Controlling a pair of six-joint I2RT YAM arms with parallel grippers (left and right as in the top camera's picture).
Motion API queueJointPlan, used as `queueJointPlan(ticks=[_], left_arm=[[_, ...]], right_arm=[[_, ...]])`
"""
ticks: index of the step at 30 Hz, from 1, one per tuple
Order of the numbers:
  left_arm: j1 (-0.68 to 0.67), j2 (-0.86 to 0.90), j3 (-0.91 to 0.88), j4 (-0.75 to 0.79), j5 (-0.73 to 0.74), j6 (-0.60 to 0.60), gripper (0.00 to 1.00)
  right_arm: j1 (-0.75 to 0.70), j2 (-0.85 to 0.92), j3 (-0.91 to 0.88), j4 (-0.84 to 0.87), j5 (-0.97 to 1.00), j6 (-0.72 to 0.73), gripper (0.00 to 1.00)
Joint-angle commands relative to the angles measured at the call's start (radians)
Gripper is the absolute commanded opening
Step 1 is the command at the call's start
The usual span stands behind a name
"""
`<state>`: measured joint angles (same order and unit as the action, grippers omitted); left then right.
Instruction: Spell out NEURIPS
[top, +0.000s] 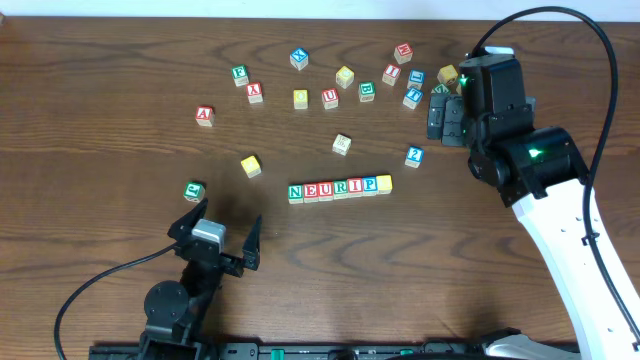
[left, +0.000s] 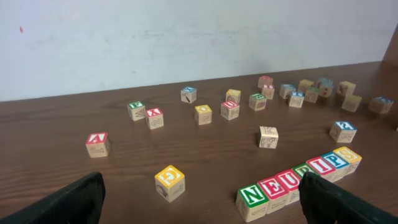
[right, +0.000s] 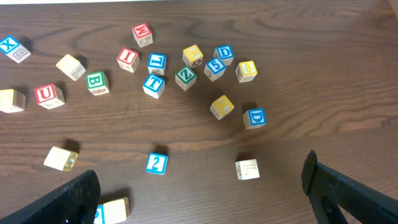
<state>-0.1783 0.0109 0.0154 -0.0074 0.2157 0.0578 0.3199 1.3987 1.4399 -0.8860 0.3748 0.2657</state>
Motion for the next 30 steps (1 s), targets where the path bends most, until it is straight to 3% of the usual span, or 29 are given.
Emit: queueJointPlan(ticks=[1,30], left_arm=[[0.005,-0.006,-0.011,-0.048,0.039,0.060,0.98],[0.005,0.014,-0.011,-0.043,0.035,0.058,0.98]], right_arm=[[-0.004,-0.004,0.011,0.000,0.011,-0.013,0.99],[-0.004,-0.004,0.011,0.000,0.011,-0.013,0.99]])
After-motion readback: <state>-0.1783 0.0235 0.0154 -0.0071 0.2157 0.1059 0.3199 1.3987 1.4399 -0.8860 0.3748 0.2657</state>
